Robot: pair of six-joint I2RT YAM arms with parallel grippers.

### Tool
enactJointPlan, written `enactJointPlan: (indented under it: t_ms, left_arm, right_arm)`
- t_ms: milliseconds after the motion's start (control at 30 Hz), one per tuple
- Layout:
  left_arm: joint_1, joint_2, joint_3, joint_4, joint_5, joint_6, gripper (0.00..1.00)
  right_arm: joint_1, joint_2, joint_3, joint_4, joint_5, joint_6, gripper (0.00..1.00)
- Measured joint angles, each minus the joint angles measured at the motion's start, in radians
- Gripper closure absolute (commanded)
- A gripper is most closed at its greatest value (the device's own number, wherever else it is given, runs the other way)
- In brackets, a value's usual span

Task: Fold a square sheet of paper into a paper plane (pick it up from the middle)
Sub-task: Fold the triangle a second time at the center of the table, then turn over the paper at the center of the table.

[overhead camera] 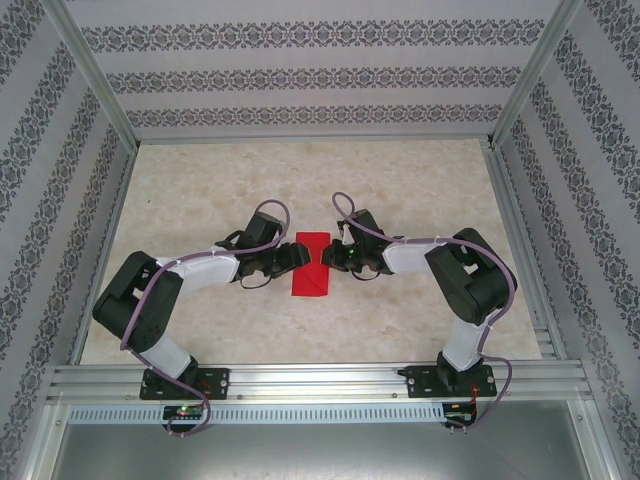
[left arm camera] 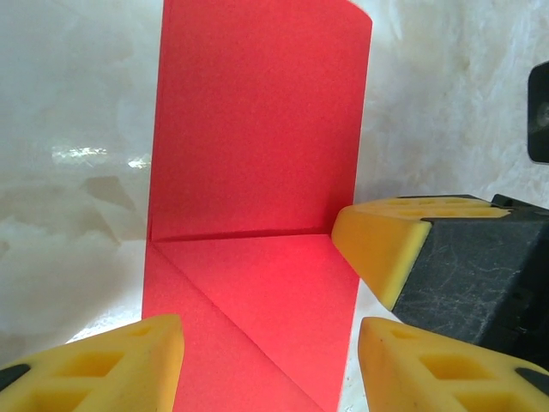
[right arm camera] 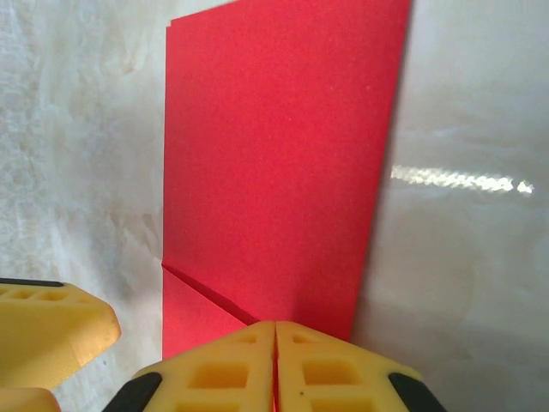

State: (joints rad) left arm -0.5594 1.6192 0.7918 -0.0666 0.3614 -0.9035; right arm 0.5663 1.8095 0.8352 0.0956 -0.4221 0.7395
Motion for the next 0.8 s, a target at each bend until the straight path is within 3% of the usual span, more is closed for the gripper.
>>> enactJointPlan:
  t_ms: [300,533,800]
  left_arm:
    - [-0.014,0.064,-0.002,0.026,0.045,-0.016,0.46]
    - [-0.022,0.096,0.003,0.048,0.064,-0.021,0.58]
    - [-0.026,0.122,0.019,0.061,0.079,-0.022,0.65]
  right_arm:
    - [-0.026,0.0,-0.062,0.076,-0.016,0.026,0.95]
    - [-0.026,0.0,-0.073,0.1,-0.018,0.03,0.95]
    - [-0.032,0.0,-0.083,0.121,-0.025,0.035,0.95]
